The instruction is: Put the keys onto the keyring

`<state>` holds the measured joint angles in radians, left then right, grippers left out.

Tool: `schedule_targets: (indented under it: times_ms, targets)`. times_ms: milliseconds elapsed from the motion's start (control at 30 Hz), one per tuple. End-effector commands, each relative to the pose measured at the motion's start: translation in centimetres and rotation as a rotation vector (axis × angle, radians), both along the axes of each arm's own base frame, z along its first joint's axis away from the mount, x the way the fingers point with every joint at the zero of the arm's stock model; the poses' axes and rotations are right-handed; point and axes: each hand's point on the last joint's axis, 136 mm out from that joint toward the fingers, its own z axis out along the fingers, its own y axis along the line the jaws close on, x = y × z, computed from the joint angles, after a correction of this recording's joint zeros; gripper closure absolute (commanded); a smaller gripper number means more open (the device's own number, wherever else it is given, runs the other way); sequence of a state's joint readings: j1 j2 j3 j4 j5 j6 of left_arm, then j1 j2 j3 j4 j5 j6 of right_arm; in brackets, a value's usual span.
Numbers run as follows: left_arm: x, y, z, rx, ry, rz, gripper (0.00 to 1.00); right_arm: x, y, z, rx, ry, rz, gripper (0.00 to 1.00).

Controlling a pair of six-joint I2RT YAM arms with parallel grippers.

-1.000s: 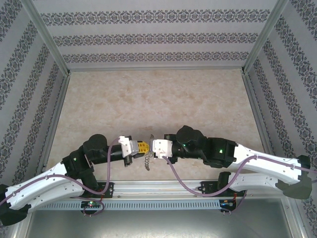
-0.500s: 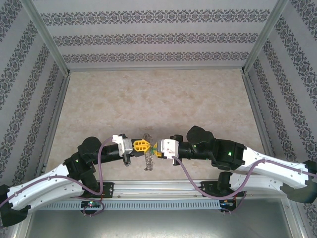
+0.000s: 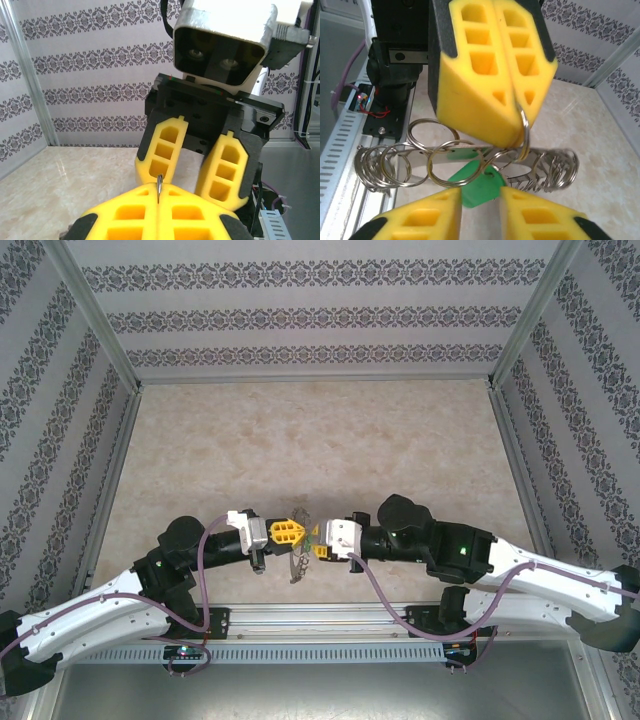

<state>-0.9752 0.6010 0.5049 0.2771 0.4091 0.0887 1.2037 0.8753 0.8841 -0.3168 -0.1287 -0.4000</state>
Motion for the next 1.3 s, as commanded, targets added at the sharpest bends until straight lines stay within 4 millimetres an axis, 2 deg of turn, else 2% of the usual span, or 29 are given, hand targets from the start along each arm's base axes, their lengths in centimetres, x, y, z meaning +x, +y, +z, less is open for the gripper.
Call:
schedule_targets:
  times_ms: [0, 167, 333, 467, 567, 700, 767, 900, 1067, 1267]
  targets:
    - [-0.1, 0.5, 2.3, -0.068, -0.044, 0.011, 1.0, 0.1, -0.1, -0.6, 0.025, 0.043, -0.019, 0.7]
    - [-0.1, 0.4, 2.2, -0.064, -0.036, 0.007, 1.0, 0.5, 0.4, -1.5, 0.03, 0.069, -0.037, 0.68]
    - [1.9, 0.9, 0.4, 0.005, 0.005, 0.124, 1.0, 2.5, -0.3, -2.1, 0.025, 0.068, -0.143, 0.65]
    - [5.5, 2.2, -3.3, 0.162, 0.083, 0.336, 1.0, 6.0, -2.9, -3.0, 0.022, 0.083, -0.335, 0.57]
    - [7.2, 2.6, -5.6, 0.26, 0.143, 0.423, 1.0, 8.7, -5.0, -4.0, 0.008, 0.099, -0.481, 0.48]
    - [8.8, 2.1, -7.4, 0.326, 0.215, 0.467, 1.0, 11.7, -7.1, -5.4, 0.017, 0.167, -0.62, 0.33]
    - [10.0, 1.7, -8.3, 0.357, 0.254, 0.493, 1.0, 12.8, -8.0, -5.4, 0.048, 0.199, -0.676, 0.25]
    - [12.9, 1.4, -10.3, 0.403, 0.364, 0.531, 1.0, 14.6, -10.5, -5.2, 0.117, 0.244, -0.778, 0.16]
    - [15.9, 0.1, -10.1, 0.34, 0.413, 0.504, 1.0, 15.4, -13.0, -5.5, 0.176, 0.273, -0.851, 0.1]
    - [19.2, -2.6, -10.6, 0.332, 0.436, 0.461, 1.0, 15.4, -14.5, -5.9, 0.191, 0.273, -0.896, 0.02]
